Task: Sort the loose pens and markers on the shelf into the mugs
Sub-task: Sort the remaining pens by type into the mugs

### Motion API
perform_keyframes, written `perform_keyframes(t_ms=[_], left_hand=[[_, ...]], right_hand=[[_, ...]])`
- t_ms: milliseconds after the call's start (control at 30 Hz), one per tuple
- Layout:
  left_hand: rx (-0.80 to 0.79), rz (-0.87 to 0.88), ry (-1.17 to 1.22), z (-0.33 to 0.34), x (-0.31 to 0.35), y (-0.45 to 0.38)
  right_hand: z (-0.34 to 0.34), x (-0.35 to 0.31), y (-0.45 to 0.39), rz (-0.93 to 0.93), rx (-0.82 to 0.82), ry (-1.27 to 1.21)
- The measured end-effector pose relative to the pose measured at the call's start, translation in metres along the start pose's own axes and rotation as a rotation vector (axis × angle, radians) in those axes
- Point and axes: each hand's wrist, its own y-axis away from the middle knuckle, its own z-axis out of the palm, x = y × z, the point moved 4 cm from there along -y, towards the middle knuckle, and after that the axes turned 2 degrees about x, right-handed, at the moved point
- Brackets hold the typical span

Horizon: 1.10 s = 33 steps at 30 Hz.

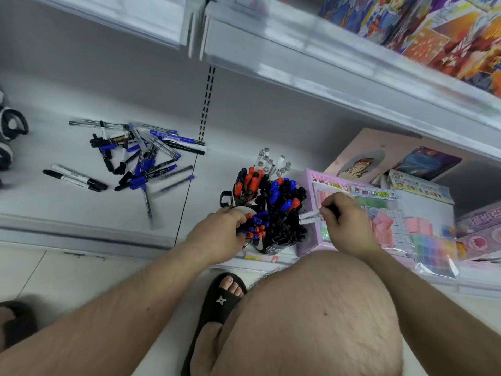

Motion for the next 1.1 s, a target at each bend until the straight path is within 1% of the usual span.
perform_keyframes(t_ms=[167,367,467,567,667,767,833,933,1000,1100], left_hand=[[0.036,-0.005,0.032,-0.004,-0.009,-0.001],[0.061,-0.001,0.042,-0.007,-0.019,0.001],[0.071,-0.007,0.060,-0.008,-0.024,0.003],[0.072,-0.018,0.071,-0.008,-0.027,0.005],[0.074,-0.021,0.074,-0.008,-0.030,0.006],[0.082,-0.031,0.075,-0.009,-0.035,0.006],[0.090,-0.037,0.088,-0.009,-0.036,0.006],[0.099,-0.037,0.117,-0.011,-0.036,0.007],[0.103,-0.032,0.133,-0.012,-0.037,0.008],[0.114,-0.020,0.139,-0.014,-0.038,0.009]], right_hand=[[0.034,0.007,-0.009,-0.008,-0.066,-0.005],[0.058,0.007,-0.016,-0.003,-0.169,0.085],[0.075,0.009,-0.013,-0.018,-0.210,0.213],[0.096,0.011,-0.007,0.041,-0.293,0.356],[0.114,0.010,-0.005,0.036,-0.353,0.455],[0.115,0.007,-0.012,0.025,-0.405,0.527],[0.112,0.003,-0.019,-0.009,-0.462,0.529],[0.115,-0.009,-0.018,-0.133,-0.579,0.427],[0.123,-0.006,-0.011,-0.173,-0.622,0.447],[0.128,0.016,-0.008,0.008,-0.601,0.497]])
